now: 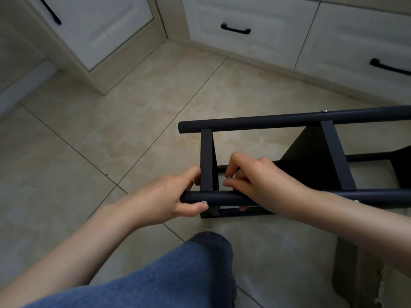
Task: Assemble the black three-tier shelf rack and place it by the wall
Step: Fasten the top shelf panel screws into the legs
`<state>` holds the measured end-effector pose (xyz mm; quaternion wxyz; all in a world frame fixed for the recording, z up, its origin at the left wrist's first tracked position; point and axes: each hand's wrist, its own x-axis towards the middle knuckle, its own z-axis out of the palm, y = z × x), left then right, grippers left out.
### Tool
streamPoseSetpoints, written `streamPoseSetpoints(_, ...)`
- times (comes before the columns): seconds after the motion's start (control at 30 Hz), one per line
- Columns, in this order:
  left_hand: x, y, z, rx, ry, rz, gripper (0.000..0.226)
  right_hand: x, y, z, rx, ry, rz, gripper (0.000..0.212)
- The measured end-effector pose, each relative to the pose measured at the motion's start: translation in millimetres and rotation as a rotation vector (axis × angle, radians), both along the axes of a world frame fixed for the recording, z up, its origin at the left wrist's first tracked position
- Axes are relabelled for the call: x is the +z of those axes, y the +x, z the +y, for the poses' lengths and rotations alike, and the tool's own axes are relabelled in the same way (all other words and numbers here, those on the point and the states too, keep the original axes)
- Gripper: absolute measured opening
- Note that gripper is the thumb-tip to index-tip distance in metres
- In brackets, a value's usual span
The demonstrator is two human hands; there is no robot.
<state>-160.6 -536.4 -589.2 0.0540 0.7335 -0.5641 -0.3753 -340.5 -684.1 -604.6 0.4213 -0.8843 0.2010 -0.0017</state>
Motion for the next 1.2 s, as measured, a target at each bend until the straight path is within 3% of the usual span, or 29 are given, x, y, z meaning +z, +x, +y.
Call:
streamPoseSetpoints(0.1,5,7,-2,-0.045,0.06,-0.087,0.038,0,0,-4,-0.017,-0.022,-0.016,0.024)
streamPoseSetpoints(0.2,18,17,-9,-0.015,0.107,-0.049,0.071,-1,-1,-7,-0.039,0.033,-0.012,0.026)
streamPoseSetpoints(0.27,23,23,-19,0.092,-0.073,-0.063,0.074,0,-1,-8,-0.038,0.054,-0.001,0.021)
streamPoseSetpoints(0.4,12,23,-49,0.337,-0.607,-0.296,0.033,12,10,-22,-0.03,-0.047,-0.045,0.016)
streamPoseSetpoints(0.53,-4,19,-77,0.351,-0.495,-0.404,0.053,21,39,-53,-0.19,-0.295,-0.193,0.015)
streamPoseSetpoints(0.63,-12,17,-89,0.352,-0.468,-0.408,0.056,20,62,-65,-0.133,-0.41,-0.167,0.015)
streamPoseSetpoints(0.8,-14,17,-99,0.395,-0.443,-0.27,0.034,11,76,-68,-0.101,-0.282,-0.124,0.015)
streamPoseSetpoints(1.13,-19,27,-97,0.337,-0.456,-0.208,0.018,3,65,-67,-0.103,-0.321,-0.234,0.022)
streamPoseSetpoints(1.2,-18,32,-93,0.334,-0.485,-0.127,0.018,1,65,-67,-0.11,-0.327,-0.246,0.02)
